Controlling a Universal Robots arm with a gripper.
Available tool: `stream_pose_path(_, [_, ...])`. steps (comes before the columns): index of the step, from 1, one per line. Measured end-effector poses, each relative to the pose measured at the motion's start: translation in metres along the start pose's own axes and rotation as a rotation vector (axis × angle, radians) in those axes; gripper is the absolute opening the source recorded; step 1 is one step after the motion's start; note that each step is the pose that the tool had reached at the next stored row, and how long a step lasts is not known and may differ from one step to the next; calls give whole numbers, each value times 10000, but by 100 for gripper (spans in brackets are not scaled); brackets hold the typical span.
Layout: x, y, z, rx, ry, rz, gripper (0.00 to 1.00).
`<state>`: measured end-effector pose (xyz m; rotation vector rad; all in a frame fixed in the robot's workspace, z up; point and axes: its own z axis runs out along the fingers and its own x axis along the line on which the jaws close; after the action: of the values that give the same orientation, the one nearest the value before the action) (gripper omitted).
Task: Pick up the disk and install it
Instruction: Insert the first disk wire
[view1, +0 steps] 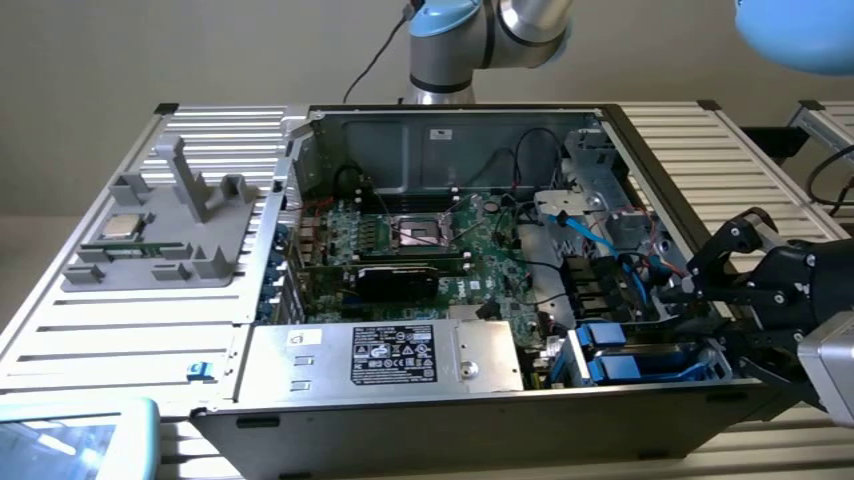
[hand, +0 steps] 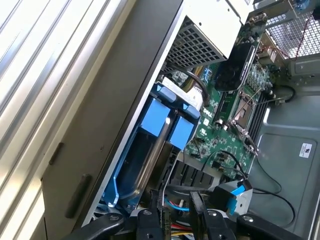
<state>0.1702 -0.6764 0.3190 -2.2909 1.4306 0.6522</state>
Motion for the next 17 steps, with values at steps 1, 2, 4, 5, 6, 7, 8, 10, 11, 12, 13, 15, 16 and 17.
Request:
stream_pose_path(1, [1,0,0,-1,-8,-11,35])
stream_pose_path(2, [2,0,0,-3,-17,-22,35])
stream_pose_path(4, [6,1,-2,-4,-35,-38,32])
stream_pose_path(5, [7,2,-3,-4,-43,-45,32])
stream_pose_path(6, [8,3,-4,-3,-50,-50,25])
stream_pose_path(7, [9,3,-5,-1,-56,-54,19])
stream_pose_path(8, [10,3,-5,0,-61,-57,19])
stream_pose_path(10, [13,5,-7,-1,-65,-60,16])
stream_pose_path(11, [12,5,-8,-1,-66,-61,16])
stream_pose_path(12, [13,5,-8,-1,-67,-62,16])
stream_pose_path(13, [13,5,-8,-2,-67,-63,16])
stream_pose_path(15, [13,5,-7,-2,-67,-64,16])
stream_pose_path(16, [12,5,-10,-3,-66,-63,16])
stream_pose_path(17, [11,5,-13,-4,-63,-63,16])
